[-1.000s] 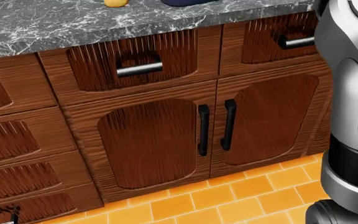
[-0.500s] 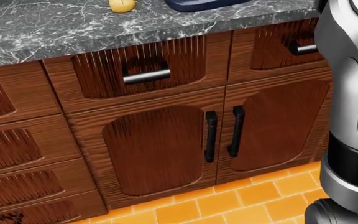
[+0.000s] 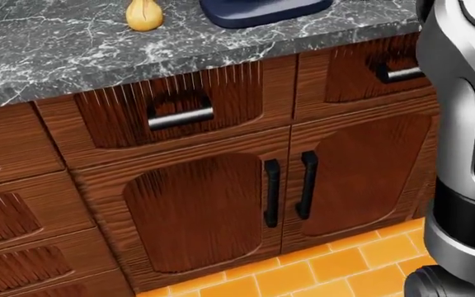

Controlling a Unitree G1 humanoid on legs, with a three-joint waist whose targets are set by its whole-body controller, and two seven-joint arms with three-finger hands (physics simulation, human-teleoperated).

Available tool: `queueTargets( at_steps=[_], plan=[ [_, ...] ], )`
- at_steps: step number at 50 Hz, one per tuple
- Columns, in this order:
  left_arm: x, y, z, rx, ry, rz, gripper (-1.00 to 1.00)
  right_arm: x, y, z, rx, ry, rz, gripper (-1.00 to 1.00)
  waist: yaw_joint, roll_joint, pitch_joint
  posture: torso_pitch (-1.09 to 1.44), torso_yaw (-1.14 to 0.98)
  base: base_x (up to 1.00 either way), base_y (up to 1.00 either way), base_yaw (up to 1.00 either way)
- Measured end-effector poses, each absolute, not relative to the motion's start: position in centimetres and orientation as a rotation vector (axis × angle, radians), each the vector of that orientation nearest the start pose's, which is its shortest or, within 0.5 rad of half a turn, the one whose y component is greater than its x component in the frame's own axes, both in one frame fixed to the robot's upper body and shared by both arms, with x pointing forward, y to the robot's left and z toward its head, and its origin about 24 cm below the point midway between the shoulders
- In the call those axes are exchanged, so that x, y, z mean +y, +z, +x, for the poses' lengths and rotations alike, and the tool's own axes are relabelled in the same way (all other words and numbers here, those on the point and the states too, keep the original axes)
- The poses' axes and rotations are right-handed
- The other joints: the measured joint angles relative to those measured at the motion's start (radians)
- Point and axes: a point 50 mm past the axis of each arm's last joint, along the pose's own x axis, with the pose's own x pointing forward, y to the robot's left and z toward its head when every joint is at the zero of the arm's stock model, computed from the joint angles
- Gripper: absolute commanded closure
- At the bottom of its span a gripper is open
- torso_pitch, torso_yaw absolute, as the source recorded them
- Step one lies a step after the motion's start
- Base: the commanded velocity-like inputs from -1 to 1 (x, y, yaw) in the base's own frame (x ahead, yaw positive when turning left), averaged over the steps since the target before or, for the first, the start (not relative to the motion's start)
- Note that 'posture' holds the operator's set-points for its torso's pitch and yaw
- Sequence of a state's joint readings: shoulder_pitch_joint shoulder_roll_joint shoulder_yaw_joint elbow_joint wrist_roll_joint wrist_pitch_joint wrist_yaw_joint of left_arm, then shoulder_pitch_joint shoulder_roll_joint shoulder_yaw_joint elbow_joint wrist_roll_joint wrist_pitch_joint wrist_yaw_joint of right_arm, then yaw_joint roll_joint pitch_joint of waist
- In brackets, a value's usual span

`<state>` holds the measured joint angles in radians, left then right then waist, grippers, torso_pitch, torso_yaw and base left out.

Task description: Place the bread in the stand mixer bowl.

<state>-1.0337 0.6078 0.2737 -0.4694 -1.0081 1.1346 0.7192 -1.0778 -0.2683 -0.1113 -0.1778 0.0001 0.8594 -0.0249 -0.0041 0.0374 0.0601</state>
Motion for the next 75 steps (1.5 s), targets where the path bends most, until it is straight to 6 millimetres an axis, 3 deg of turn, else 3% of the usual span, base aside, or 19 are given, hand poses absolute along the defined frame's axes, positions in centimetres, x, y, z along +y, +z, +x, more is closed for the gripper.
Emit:
queueTargets(
  at_steps=[3, 5, 7, 13, 17, 24, 28, 30, 36, 41, 44, 46, 49, 52, 57, 60, 63, 71, 75],
  plan=[
    [18.3, 35.8, 26.0, -0.358, 0.096, -0.073, -1.00, -14.3, 34.0, 32.5, -0.413, -0.029, -0.177, -1.00, -0.009, 0.051, -0.007, 0.00, 0.00, 0.13, 0.02, 0.00],
    [18.6, 35.6, 26.1, -0.345, 0.111, -0.077, -1.00, -13.9, 33.5, 32.7, -0.398, -0.011, -0.179, -1.00, 0.001, 0.033, 0.000, 0.00, 0.00, 0.13, 0.02, 0.00],
    [18.9, 35.3, 26.3, -0.327, 0.128, -0.076, -1.00, -13.6, 33.3, 32.8, -0.382, 0.009, -0.184, -1.00, 0.004, 0.035, 0.001, 0.00, 0.00, 0.12, 0.01, 0.00],
    [18.7, 35.8, 26.1, -0.352, 0.118, -0.076, -1.00, -13.8, 34.0, 32.5, -0.412, -0.002, -0.178, -1.00, 0.005, -0.016, -0.006, 0.00, 0.00, 0.13, 0.02, 0.00],
    [18.8, 35.9, 26.1, -0.357, 0.120, -0.082, -1.00, -13.9, 34.2, 32.4, -0.425, -0.008, -0.179, -1.00, 0.013, -0.074, -0.014, 0.00, 0.00, 0.13, 0.02, 0.00],
    [18.1, 35.4, 26.4, -0.326, 0.082, -0.064, -1.00, -14.6, 33.4, 32.9, -0.374, -0.041, -0.175, -1.00, 0.003, -0.038, -0.004, 0.00, 0.00, 0.12, 0.02, 0.00],
    [18.3, 35.8, 26.0, -0.356, 0.094, -0.073, -1.00, -14.4, 33.9, 32.5, -0.409, -0.029, -0.178, -1.00, -0.002, 0.008, -0.001, 0.00, 0.00, 0.13, 0.02, 0.00],
    [18.3, 35.9, 25.9, -0.359, 0.097, -0.074, -1.00, -14.3, 34.1, 32.4, -0.417, -0.028, -0.178, -1.00, -0.008, 0.047, -0.008, 0.00, 0.00, 0.13, 0.02, 0.00],
    [18.9, 35.3, 26.4, -0.324, 0.131, -0.074, -1.00, -13.4, 33.1, 33.0, -0.371, 0.018, -0.187, -1.00, 0.006, 0.023, -0.006, 0.00, 0.00, 0.13, 0.02, 0.00],
    [18.7, 35.7, 26.0, -0.354, 0.120, -0.076, -1.00, -13.8, 33.8, 32.6, -0.409, -0.001, -0.182, -1.00, 0.008, -0.025, -0.007, 0.00, 0.00, 0.13, 0.02, 0.00],
    [18.7, 35.8, 26.0, -0.357, 0.119, -0.080, -1.00, -13.8, 34.1, 32.5, -0.422, -0.006, -0.183, -1.00, 0.014, -0.072, -0.014, 0.00, 0.00, 0.13, 0.03, 0.00],
    [18.4, 35.4, 26.2, -0.338, 0.102, -0.073, -1.00, -14.3, 33.7, 32.6, -0.411, -0.023, -0.180, -1.00, 0.003, -0.049, -0.004, 0.00, 0.00, 0.13, 0.02, 0.00],
    [18.0, 35.1, 26.3, -0.319, 0.077, -0.059, -1.00, -14.7, 33.1, 33.0, -0.371, -0.045, -0.176, -1.00, -0.002, -0.050, -0.005, 0.00, 0.00, 0.13, 0.02, 0.00],
    [18.3, 35.5, 26.1, -0.336, 0.088, -0.068, -1.00, -14.5, 33.5, 32.9, -0.382, -0.038, -0.179, -1.00, 0.003, -0.026, -0.003, 0.00, 0.00, 0.12, 0.03, 0.00],
    [18.4, 35.9, 25.9, -0.360, 0.099, -0.076, -1.00, -14.1, 34.0, 32.6, -0.414, -0.023, -0.181, -1.00, -0.007, 0.050, -0.009, 0.00, 0.00, 0.12, 0.03, 0.00],
    [18.8, 35.5, 26.1, -0.339, 0.120, -0.080, -1.00, -13.6, 33.4, 32.8, -0.393, 0.001, -0.184, -1.00, 0.007, 0.035, 0.003, 0.00, 0.00, 0.13, 0.03, 0.00],
    [18.9, 35.4, 26.3, -0.325, 0.131, -0.076, -1.00, -13.4, 33.0, 33.0, -0.367, 0.018, -0.188, -1.00, 0.005, 0.022, -0.005, 0.00, 0.00, 0.12, 0.04, 0.00],
    [18.6, 35.8, 26.1, -0.355, 0.114, -0.080, -1.00, -13.8, 34.1, 32.5, -0.423, -0.010, -0.186, -1.00, 0.010, -0.066, -0.013, 0.00, 0.00, 0.12, 0.04, 0.00],
    [18.1, 35.5, 26.2, -0.342, 0.086, -0.068, -1.00, -14.3, 33.9, 32.5, -0.422, -0.029, -0.177, -1.00, 0.002, -0.023, 0.007, 0.00, 0.00, 0.00, 0.00, 0.00]
  ],
)
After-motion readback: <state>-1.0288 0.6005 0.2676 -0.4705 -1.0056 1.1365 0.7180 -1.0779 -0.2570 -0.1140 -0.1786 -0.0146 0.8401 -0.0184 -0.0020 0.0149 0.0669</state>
